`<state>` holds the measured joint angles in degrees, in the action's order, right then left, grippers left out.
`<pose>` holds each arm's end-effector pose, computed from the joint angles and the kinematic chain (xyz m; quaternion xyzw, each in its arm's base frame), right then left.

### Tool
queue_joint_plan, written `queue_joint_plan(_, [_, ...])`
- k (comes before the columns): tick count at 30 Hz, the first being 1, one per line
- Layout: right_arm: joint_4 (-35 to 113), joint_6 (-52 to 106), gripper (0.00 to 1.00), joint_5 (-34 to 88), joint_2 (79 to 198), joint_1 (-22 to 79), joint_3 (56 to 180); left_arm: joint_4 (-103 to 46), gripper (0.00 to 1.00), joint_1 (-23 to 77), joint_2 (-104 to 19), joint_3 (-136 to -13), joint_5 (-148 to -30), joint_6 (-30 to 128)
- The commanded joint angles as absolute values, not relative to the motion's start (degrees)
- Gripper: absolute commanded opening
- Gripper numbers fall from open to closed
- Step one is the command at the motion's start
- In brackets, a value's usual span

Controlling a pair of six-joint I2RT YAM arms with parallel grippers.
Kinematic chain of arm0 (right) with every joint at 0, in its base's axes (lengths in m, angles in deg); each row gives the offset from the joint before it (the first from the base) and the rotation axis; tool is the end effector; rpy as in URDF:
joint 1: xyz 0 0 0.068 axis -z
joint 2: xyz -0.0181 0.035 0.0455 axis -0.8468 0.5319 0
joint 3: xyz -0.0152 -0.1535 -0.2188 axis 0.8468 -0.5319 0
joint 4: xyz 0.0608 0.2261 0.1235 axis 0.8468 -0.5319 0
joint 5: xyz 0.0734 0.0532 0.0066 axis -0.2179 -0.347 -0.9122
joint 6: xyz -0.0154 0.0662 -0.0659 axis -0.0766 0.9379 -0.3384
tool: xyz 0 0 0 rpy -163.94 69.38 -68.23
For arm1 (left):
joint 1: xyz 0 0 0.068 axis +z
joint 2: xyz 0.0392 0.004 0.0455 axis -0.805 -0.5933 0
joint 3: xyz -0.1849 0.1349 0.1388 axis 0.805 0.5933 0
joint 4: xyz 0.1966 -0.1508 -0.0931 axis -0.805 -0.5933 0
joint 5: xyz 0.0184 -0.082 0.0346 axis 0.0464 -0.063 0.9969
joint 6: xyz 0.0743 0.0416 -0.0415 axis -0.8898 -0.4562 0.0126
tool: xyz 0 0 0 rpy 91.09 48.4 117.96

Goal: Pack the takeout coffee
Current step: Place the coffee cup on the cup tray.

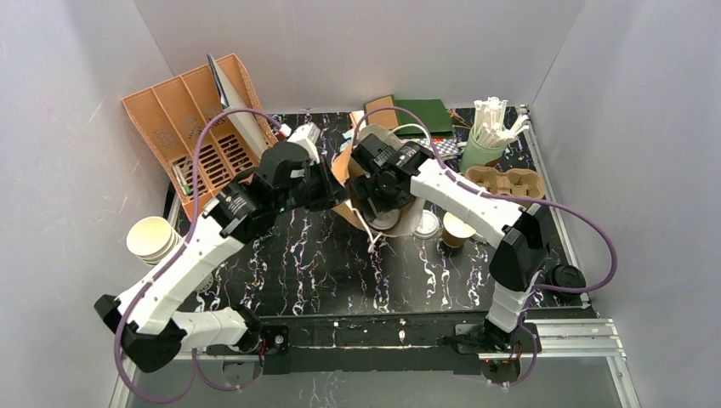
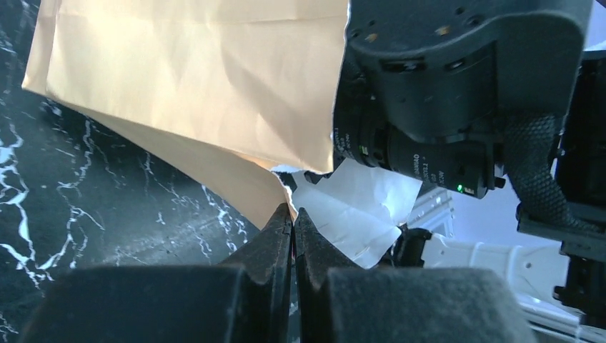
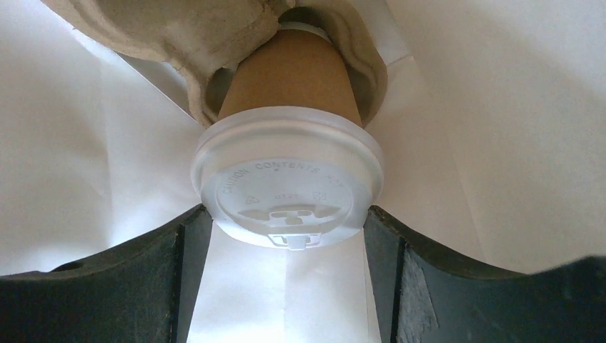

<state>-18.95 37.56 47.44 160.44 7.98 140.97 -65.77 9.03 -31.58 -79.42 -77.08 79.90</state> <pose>0.2734 0.2945 0.2680 -0.2440 0.9342 0.0379 0.2573 0.2054 -0.1946 0.3992 -0.0043 0.8308 -0.3646 0.4204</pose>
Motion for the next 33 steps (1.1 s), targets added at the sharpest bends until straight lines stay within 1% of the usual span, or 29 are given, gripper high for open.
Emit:
queue_joint_plan(1, [-33.9,42.7,0.39,42.9,162.5,8.9,143.9,-72.9,0.0,10.3,-36.2,-85.5,-87.7,81.7])
queue_joint_plan(7, [-39.0,44.0,0.39,40.2,160.9,8.8,142.7,-72.3,0.0,19.0,-39.4,-83.9,-101.5,87.3])
queue_joint_plan(8, [-39.2,44.0,0.37,39.2,160.5,8.9,141.9,-71.6,0.0,20.7,-39.7,-83.3,-103.4,88.3])
queue_joint_plan(11, [-38.2,45.0,0.36,36.8,159.2,8.9,139.1,-69.9,0.0,23.1,-40.4,-82.1,-106.4,89.4])
queue_joint_plan(19, [-32.2,44.8,0.37,36.4,161.0,9.1,136.2,-72.2,0.0,23.7,-39.4,-81.1,-105.6,85.7])
queue_joint_plan(25, [-24.4,45.7,0.36,36.1,158.1,9.1,128.6,-73.7,0.0,23.7,-38.0,-79.7,-103.5,82.6])
queue_joint_plan(33, [-18.2,45.6,0.36,37.9,158.0,8.8,120.5,-77.5,0.0,23.7,-39.4,-83.2,-97.3,80.0])
